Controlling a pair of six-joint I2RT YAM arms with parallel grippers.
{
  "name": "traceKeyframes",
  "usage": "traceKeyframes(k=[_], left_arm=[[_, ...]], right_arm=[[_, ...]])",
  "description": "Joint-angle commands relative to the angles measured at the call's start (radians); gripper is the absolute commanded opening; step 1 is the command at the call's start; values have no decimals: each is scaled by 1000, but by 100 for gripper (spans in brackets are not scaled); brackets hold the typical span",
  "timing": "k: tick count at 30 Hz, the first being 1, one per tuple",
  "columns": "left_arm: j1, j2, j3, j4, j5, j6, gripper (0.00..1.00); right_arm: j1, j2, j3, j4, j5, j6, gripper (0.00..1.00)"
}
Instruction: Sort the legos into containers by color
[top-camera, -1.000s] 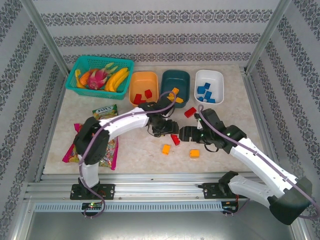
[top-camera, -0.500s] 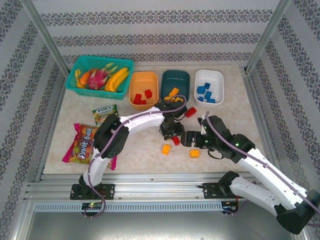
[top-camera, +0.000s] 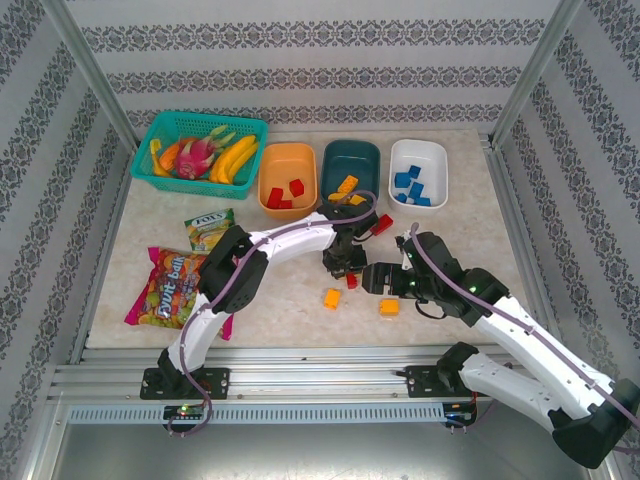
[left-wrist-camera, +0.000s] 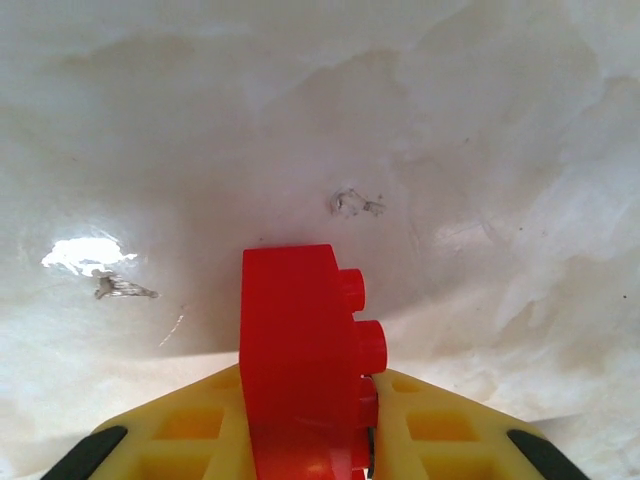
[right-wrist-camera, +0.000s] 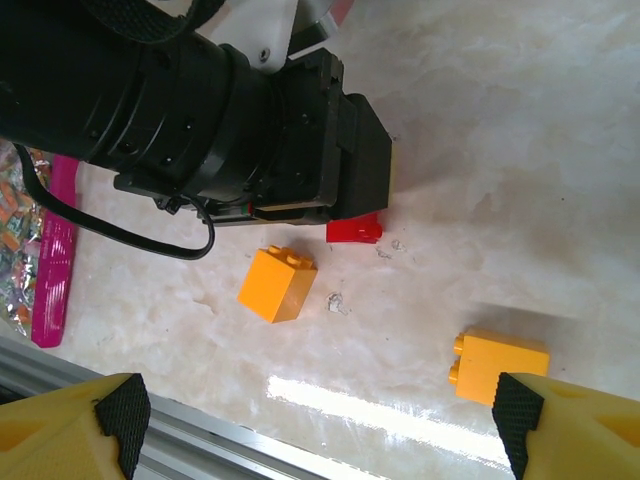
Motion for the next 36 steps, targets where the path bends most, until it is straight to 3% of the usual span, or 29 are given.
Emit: traceKeyframes(k=[1, 8, 17, 20, 25, 30, 36], left_arm=[[-10, -23, 30, -70, -61, 28, 24], [64, -125, 111, -171, -173, 114, 22], [323, -150, 209, -130, -165, 262, 22], [383, -107, 278, -63, -169, 319, 22], [461, 47, 459, 23, -129, 365, 22], [502, 213, 640, 84, -111, 370, 23], [544, 320, 666, 195, -51, 308, 23]], right_arm=[[-14, 4, 8, 20, 10, -8, 90], [-25, 24, 38, 100, -15, -40, 90], [-41, 253, 118, 500, -162, -30, 89], [-67, 360, 179, 580, -200, -9, 89], [-136, 534, 356, 521, -263, -17, 88], [-172, 591, 417, 524, -280, -17, 88], [-181, 596, 407, 529, -275, -7, 88]])
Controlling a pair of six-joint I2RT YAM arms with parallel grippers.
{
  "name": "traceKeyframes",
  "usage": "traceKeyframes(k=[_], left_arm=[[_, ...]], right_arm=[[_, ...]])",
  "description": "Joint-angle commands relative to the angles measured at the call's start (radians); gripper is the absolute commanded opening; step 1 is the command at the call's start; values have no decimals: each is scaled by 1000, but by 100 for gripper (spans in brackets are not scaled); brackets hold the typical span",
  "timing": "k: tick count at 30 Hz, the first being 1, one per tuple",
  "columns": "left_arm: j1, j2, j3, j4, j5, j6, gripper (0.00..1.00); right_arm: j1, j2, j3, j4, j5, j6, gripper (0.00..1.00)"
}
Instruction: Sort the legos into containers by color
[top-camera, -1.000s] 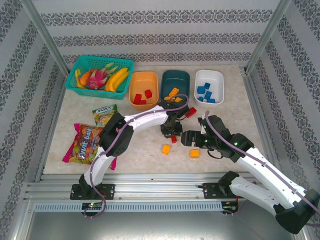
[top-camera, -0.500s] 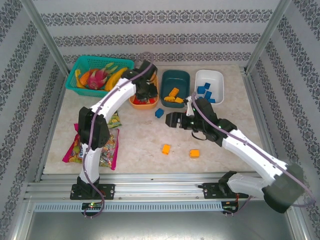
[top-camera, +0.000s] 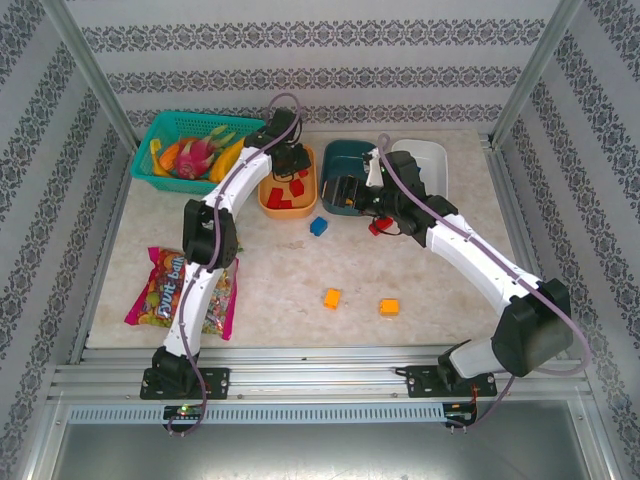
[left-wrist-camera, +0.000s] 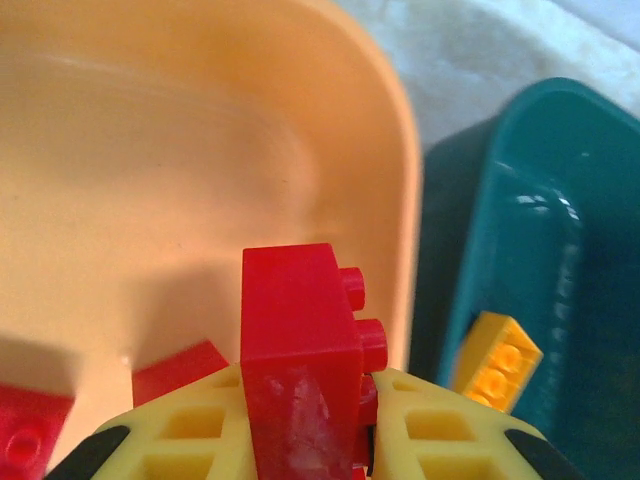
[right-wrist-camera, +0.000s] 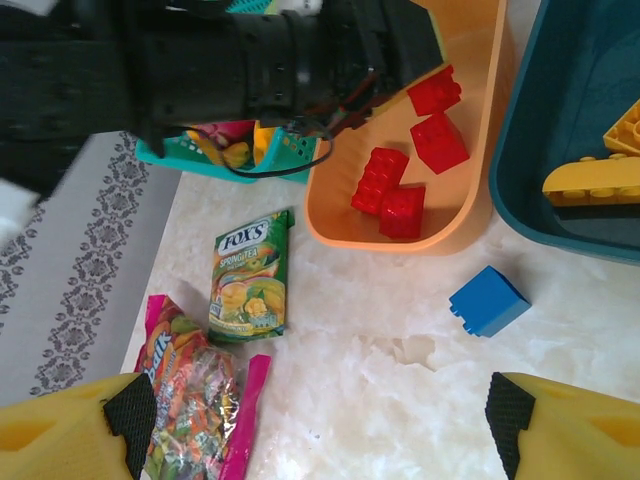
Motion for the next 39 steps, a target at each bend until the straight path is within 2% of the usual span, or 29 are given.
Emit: traceKeyframes(k=[1, 5, 10, 17, 21, 28, 33, 36, 39], left_arm=[[33, 41, 45, 93, 56, -27, 23], [36, 86, 80, 100, 120, -41, 26], [36, 90, 82, 74, 127, -58, 29], [36, 75, 82, 23, 166, -79, 44], [34, 37, 81, 4, 174, -79, 52], [32, -112, 28, -20, 142, -88, 56], [24, -330, -174, 18, 113, -84, 58], [24, -510, -410, 80, 145, -53, 60], [25, -715, -731, 218, 158, -74, 63]], right_arm=[[-8, 3, 7, 20, -18, 15, 88], [-16, 8, 7, 23, -18, 17, 88], [-15, 14, 4, 16, -19, 19, 88], [-12, 15, 1, -14, -2, 8, 88], [-1, 34, 42, -110, 47, -42, 88], [54, 111, 132, -301, 218, -117, 86], [120, 213, 196, -372, 320, -94, 87], [163, 278, 204, -342, 349, -47, 89], [192, 341, 185, -260, 353, 14, 90]])
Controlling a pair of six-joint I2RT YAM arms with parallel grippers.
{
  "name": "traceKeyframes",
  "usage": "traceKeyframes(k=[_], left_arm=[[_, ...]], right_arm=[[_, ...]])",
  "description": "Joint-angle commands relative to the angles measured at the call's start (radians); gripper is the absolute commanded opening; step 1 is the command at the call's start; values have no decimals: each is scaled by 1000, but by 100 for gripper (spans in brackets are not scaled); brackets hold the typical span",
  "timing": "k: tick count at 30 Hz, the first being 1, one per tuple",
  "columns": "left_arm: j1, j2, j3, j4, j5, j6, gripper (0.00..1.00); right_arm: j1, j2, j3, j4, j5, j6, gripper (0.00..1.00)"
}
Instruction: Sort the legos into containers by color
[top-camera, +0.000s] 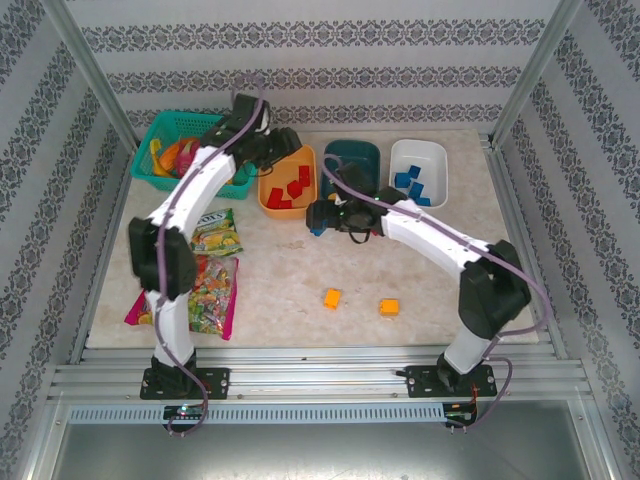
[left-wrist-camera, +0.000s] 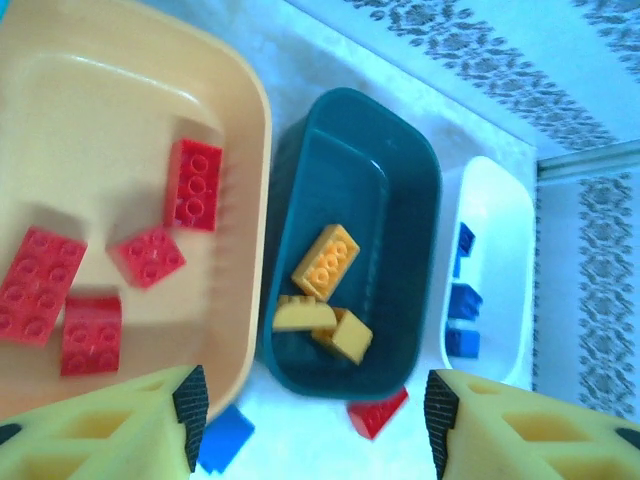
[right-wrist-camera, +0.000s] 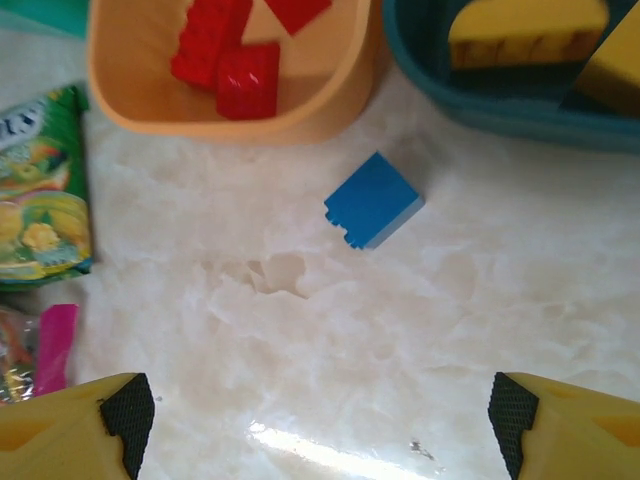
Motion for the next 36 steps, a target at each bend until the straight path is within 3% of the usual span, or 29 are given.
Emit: traceKeyframes(k=[1, 8, 13, 18, 28, 36], left_arm=[[-6, -177, -283, 136, 10, -15, 64], [-13, -583, -787, 251, 17, -56, 65], [-14, -801, -959, 216, 4, -62, 66], [-13, -933, -1018, 149, -21, -73, 67], [-13, -979, -1007, 112, -11, -72, 67], [-13, -986, -1015, 121, 17, -67, 67]], right_arm=[[32, 76, 9, 50, 62, 80, 90], [62, 241, 98, 27, 171, 187, 92], [54, 311, 121, 86, 212, 201, 92], [46, 387, 175, 112, 214, 191, 90], [12, 449, 221, 99, 245, 187, 77], [4, 449, 209, 111, 203, 188, 45]])
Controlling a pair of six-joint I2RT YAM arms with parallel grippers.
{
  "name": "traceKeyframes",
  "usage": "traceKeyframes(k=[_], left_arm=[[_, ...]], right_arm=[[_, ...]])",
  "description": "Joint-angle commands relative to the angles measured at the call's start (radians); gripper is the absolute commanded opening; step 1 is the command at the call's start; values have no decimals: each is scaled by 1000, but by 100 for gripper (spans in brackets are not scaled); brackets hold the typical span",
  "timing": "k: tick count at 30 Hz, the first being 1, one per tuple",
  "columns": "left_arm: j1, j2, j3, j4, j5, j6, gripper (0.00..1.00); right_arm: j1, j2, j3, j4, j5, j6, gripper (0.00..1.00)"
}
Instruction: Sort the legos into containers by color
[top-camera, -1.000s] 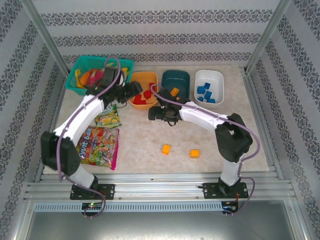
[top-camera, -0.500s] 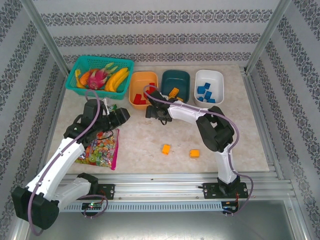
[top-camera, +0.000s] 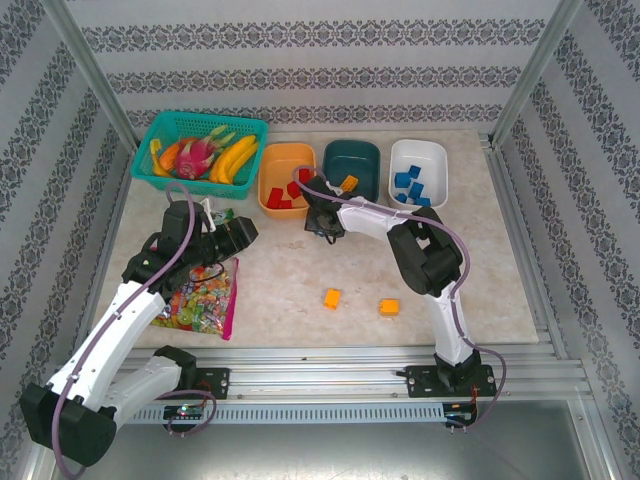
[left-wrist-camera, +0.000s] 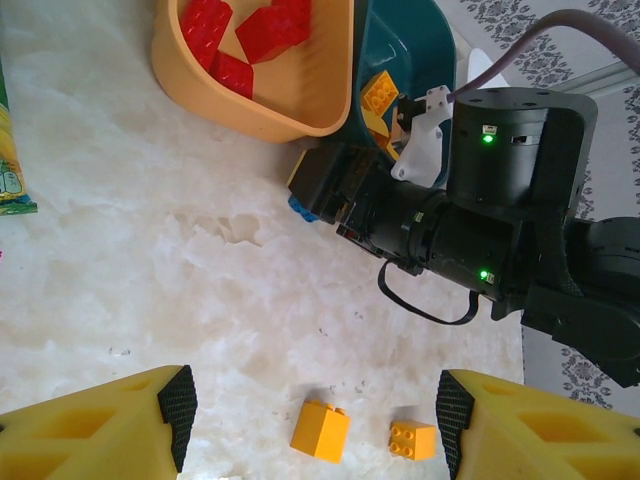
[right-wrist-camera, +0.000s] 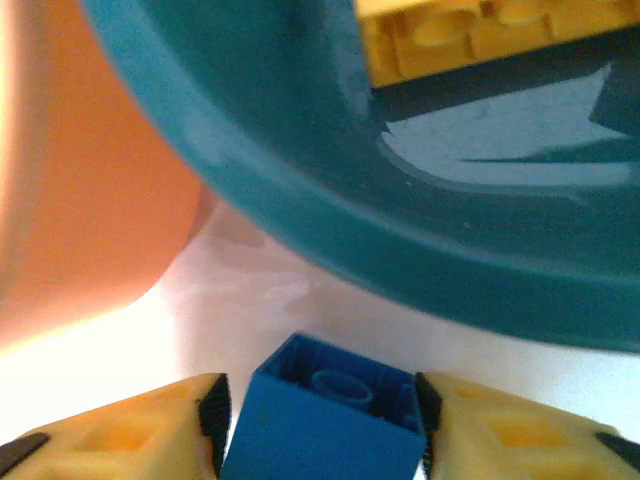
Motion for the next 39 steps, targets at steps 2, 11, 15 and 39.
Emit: traceKeyframes(k=[2, 11, 15, 39], left_arm=[[-7, -13, -8, -14, 18, -6, 67], [-13, 16, 9, 23, 92, 7, 67], [-64, 88, 67, 43, 116, 42, 67], [-244, 896, 696, 278, 233, 83, 66]], right_arm=[[3, -18, -7, -1, 1, 14, 38], [18, -211, -131, -28, -4, 3, 28], [-13, -382, -185, -72, 3, -49, 27], [-588, -61, 274, -271, 54, -275, 28]])
